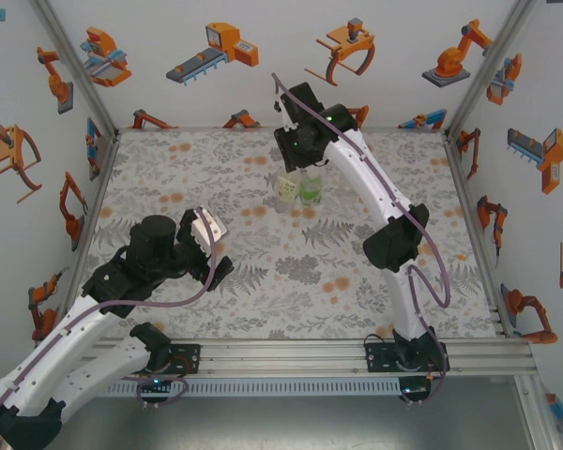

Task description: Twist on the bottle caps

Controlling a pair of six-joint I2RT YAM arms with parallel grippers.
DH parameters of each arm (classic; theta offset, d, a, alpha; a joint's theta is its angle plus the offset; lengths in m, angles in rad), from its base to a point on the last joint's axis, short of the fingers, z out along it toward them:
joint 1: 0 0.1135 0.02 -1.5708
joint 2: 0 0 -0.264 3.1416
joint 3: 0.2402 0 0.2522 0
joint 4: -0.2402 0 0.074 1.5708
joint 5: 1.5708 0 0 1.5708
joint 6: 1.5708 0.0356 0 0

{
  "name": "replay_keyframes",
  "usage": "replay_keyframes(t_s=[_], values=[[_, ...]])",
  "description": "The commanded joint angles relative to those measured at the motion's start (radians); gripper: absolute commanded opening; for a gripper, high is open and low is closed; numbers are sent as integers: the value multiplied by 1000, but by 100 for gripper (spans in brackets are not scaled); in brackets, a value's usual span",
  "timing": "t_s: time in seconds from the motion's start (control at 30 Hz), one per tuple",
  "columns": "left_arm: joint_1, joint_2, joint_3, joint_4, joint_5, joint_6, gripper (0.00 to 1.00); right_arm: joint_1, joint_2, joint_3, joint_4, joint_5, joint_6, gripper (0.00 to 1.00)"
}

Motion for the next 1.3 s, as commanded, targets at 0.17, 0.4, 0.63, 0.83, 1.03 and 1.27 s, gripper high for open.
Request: replay_keyframes(t_s=[0.17,0.4,0.63,0.83,1.03,1.27], values=[[6,-8,1,-4,-4,-9,96,-1,-26,-4,42,-8,-2,51],[8,-9,-9,13,-22,-23,97,-1,-85,-22,38,-1,8,53],[18,4,-55,105,-141,-78,97,-2,-245,-209,97,96,16,62],[82,56,-106,214,-300,-116,97,-41,-472,-588,267,224,28,81],[205,139,-198,384,-363,-139,97,-169,-713,-1072,538,313,70,97],[387,254,-327,629,-327,-163,97,-337,-906,-1566,910,321,-4,99]])
